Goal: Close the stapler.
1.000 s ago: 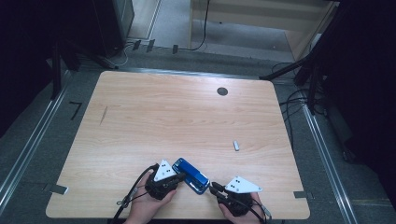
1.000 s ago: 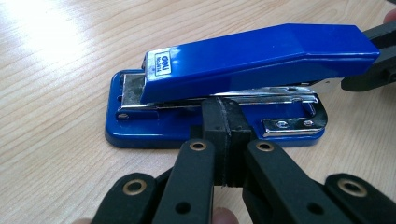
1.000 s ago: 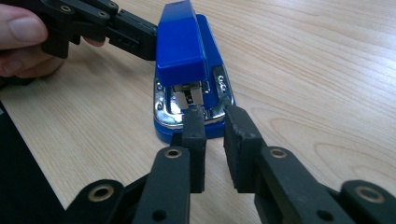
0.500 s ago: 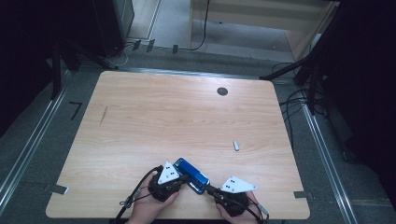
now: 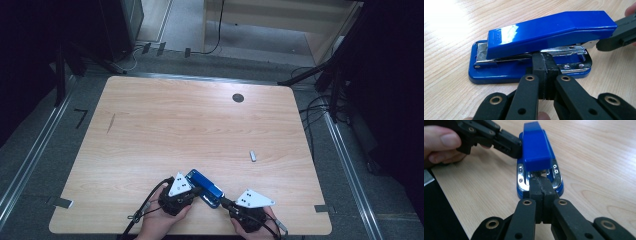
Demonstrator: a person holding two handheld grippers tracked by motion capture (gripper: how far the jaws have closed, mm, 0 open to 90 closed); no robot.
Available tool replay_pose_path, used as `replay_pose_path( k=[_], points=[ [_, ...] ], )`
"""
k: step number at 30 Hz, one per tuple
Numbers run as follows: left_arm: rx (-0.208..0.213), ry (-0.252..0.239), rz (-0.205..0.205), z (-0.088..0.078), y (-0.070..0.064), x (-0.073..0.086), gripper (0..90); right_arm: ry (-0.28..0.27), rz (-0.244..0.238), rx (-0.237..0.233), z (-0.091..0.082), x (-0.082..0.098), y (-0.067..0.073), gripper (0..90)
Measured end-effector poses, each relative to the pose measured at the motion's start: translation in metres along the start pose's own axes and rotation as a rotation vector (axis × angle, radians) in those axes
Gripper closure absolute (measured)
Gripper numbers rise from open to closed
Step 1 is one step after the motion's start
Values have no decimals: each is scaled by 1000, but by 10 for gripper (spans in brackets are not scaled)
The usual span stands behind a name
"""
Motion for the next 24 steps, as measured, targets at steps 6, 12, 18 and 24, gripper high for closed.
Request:
replay_pose_path(
  k=[6,12,18,24],
  points=[
    [-1,1,0,0,0,0,900,-14,-16,-2,0,-3,3,900],
    [-3,1,2,0,0,0,900,-43,-22,8,-4,-7,5,900],
    [-2,2,0,-1,1,0,900,-85,-18,5,-6,-12,7,900],
    [-2,1,2,0,0,0,900,-98,-19,3,-7,-16,8,900]
  ],
)
Point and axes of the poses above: each handheld gripper's, and its own axes: z roughly forward along the jaws, x roughly out of its underside, y roughly to its left, the point moved 3 cm from there along z, roughly forward along the jaws, and after that the axes turned 8 degrees about -x, right-handed, at the moved point
